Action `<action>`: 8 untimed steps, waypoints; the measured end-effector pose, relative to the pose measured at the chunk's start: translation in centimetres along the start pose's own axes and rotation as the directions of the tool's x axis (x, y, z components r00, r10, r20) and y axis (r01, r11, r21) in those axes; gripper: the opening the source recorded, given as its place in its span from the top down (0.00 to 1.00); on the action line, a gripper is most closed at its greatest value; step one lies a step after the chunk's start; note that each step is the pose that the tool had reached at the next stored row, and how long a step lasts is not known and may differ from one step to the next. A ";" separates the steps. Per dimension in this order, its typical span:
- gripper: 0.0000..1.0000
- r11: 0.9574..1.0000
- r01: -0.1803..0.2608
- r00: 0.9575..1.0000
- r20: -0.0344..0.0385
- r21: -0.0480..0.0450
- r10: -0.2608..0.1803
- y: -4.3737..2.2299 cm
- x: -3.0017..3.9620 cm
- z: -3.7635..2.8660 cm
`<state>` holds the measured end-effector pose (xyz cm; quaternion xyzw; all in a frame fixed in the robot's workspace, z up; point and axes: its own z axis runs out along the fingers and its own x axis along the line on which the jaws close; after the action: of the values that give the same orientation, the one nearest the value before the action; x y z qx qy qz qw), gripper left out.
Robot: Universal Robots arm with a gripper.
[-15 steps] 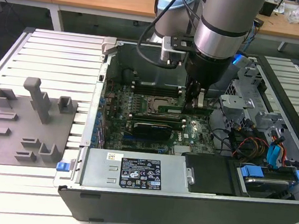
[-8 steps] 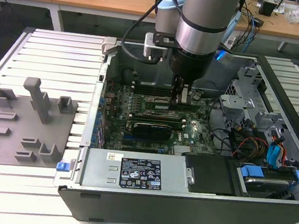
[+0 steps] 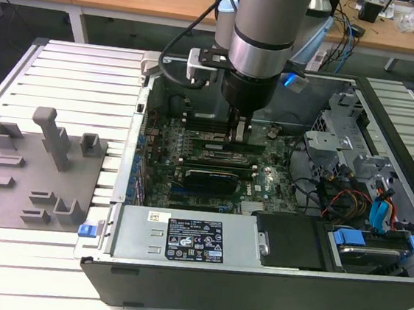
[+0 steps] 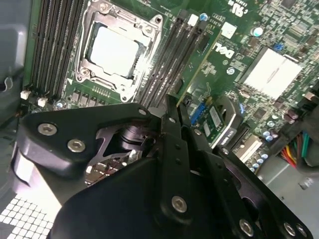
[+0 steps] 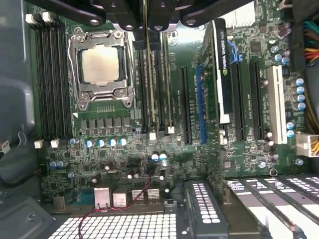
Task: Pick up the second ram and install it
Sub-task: 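Insert the second ram into the second slot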
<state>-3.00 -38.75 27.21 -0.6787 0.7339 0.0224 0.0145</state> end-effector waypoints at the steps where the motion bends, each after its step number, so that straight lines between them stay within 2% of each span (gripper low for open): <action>1: 0.86 1.000 0.000 1.000 0.000 0.000 0.000 0.15 0.02 0.24; 2: 0.86 1.000 0.000 1.000 -0.002 0.000 0.000 0.26 0.05 0.73; 8: 0.86 1.000 0.000 1.000 -0.005 0.000 0.000 0.58 -0.10 1.53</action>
<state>-3.58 -38.52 25.69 -0.6787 0.7340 0.0206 0.0127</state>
